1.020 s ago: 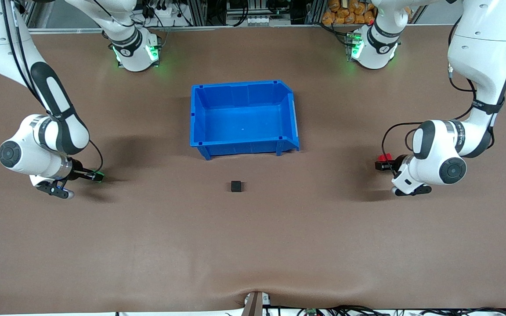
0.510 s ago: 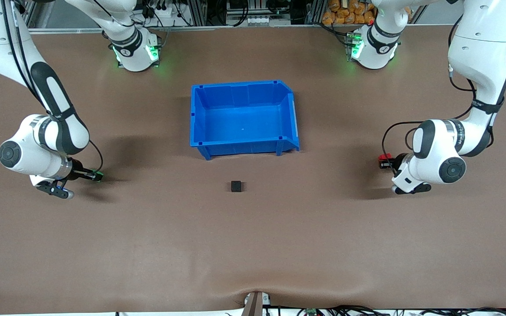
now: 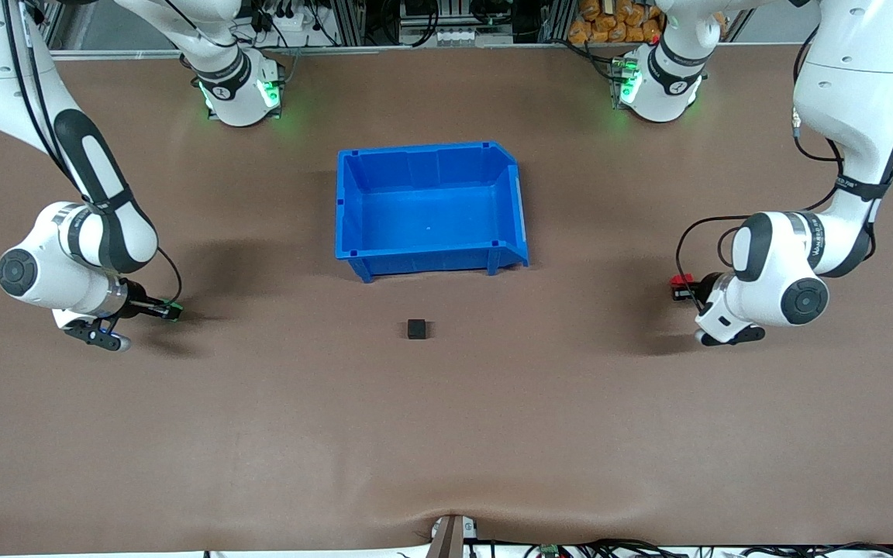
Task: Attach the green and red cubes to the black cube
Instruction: 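Lower and close the right gripper on green while the left grips red, then lift the green cube with the right gripper while the left lifts red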
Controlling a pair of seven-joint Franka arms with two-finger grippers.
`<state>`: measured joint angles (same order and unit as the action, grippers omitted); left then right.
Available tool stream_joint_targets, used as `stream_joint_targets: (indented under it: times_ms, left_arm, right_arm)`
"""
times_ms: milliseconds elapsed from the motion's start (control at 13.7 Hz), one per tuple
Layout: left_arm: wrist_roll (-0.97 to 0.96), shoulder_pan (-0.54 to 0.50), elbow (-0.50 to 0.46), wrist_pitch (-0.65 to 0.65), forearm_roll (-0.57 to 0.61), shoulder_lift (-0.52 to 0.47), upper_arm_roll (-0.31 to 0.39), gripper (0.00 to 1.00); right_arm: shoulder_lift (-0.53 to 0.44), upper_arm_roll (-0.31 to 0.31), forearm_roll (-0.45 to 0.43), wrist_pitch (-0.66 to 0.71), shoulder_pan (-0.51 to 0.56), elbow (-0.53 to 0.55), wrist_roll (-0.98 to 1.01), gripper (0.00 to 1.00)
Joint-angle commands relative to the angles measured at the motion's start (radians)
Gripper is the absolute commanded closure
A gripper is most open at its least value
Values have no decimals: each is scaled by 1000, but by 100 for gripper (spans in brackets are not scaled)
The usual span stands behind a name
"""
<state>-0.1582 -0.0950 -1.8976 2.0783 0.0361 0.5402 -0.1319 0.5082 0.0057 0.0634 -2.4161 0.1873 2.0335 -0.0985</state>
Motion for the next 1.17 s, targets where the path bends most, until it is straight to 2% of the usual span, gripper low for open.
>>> stream_joint_targets:
  times_ms: [0, 146, 292, 437, 583, 802, 1020, 1093]
  left_arm:
    - [-1, -8, 69, -57, -21, -6, -2, 100]
    - [-7, -24, 121, -61, -44, -5, -2, 100]
    - [-15, -45, 176, -78, -143, 7, 0, 100]
    - [-93, -25, 330, -229, -159, 62, 3, 100]
    - [-321, 15, 496, -387, -136, 130, 11, 100]
    - [-502, 32, 535, -397, -130, 153, 12, 100]
    - [-645, 44, 558, -388, -146, 164, 3, 100]
    - [-681, 46, 558, -380, -191, 164, 3, 100]
  right_arm:
    - [-2, 5, 4, 17, 4, -6, -3, 100]
    - [-20, 7, 3, 57, 3, -9, 2, 100]
    - [-53, 8, 3, 109, -2, -19, 9, 100]
    - [-65, 10, 3, 149, -2, -42, 28, 100]
    - [-68, 10, 3, 211, 1, -82, 107, 100]
    - [-83, 8, 0, 352, 0, -159, 202, 100]
    - [-102, 11, -25, 410, -5, -196, 304, 100]
    - [-111, 11, -33, 413, -15, -197, 321, 100]
